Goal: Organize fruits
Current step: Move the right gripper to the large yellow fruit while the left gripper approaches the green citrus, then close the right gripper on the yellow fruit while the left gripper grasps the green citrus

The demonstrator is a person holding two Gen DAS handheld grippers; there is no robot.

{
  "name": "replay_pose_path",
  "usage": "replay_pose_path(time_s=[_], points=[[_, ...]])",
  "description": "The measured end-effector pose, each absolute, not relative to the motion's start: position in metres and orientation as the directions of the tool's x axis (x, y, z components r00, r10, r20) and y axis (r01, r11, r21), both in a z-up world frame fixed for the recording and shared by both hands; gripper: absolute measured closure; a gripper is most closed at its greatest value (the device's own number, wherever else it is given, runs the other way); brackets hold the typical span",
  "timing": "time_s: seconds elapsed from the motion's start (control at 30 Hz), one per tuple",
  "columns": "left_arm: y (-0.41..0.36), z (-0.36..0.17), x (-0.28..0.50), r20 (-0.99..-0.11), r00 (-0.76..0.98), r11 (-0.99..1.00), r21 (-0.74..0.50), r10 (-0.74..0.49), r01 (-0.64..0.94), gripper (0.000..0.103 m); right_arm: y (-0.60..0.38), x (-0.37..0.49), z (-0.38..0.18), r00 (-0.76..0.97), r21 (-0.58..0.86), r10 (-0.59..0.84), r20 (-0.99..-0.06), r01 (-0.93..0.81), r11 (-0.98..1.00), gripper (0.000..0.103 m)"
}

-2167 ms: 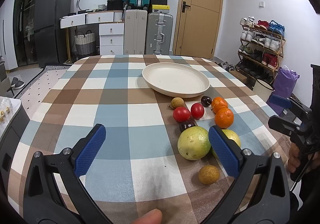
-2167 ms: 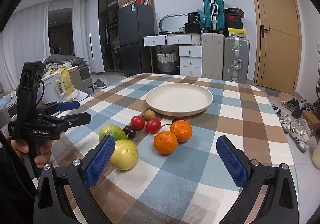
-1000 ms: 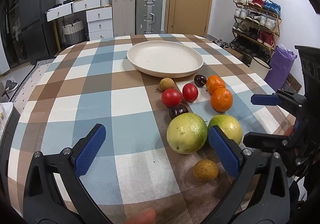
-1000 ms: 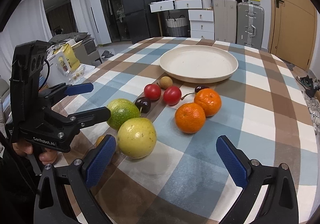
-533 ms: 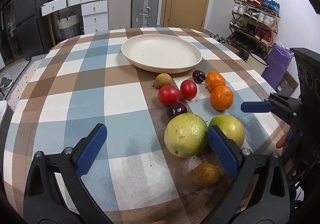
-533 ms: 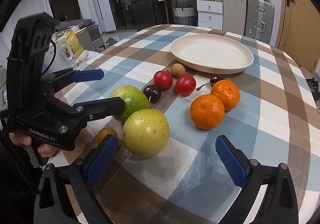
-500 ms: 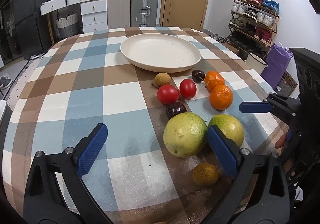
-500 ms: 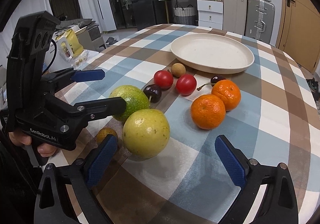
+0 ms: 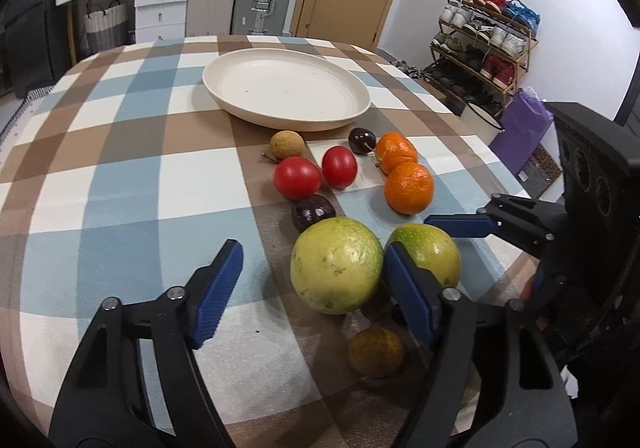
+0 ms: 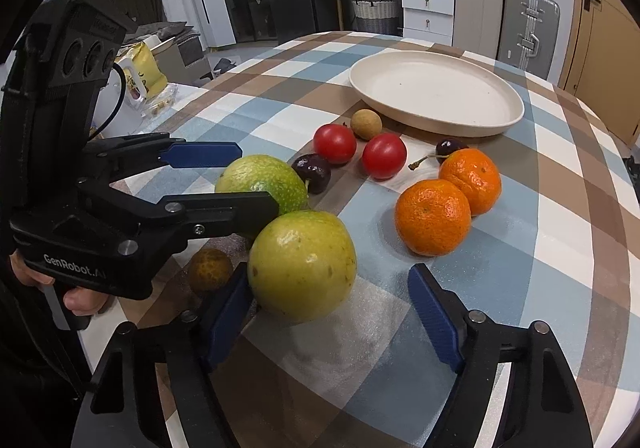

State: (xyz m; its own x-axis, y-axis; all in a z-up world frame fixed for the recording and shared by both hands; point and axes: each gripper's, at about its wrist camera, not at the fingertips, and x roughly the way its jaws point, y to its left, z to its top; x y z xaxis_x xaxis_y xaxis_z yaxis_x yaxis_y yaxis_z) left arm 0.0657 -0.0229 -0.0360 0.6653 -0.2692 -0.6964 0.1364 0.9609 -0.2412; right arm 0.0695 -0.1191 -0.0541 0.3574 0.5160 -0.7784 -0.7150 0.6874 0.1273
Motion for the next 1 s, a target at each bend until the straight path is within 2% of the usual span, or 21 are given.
replay_pose_path(time_s=[0.07,0.17,0.47,0.7,1.0], points=[[-0.025,-0.037,0.066,-0.7,0.652,0.955,-0.254,-0.29,0.151,0.048,-0.12,0.069,-0.053,0.356,0.133,0.522,-0.775,-0.716,0.686,0.029],[-0.031,-0.04,0.068,-0.712,0.637,0.955,-0.245,-0.295,0.169,0.057,-0.122,0.07,-0.053,0.351,0.143,0.531,-0.771,-0.717,0.682,0.034],[-0.032,-0.038,0.066,-0.71,0.638,0.954,-0.253,-0.298,0.163,0.057,-0.121,0.072,-0.053,0.343,0.154,0.542,-0.767,-0.723,0.674,0.04],[-0.028,-0.036,0.063,-0.703,0.648,0.954,-0.253,-0.295,0.159,0.057,-0.119,0.07,-0.052,0.334,0.159,0.553,-0.763,-0.733,0.661,0.053],[-0.023,-0.03,0.057,-0.685,0.674,0.959,-0.244,-0.277,0.147,0.057,-0.123,0.068,-0.049,0.353,0.163,0.563,-0.747,-0.723,0.671,0.053]])
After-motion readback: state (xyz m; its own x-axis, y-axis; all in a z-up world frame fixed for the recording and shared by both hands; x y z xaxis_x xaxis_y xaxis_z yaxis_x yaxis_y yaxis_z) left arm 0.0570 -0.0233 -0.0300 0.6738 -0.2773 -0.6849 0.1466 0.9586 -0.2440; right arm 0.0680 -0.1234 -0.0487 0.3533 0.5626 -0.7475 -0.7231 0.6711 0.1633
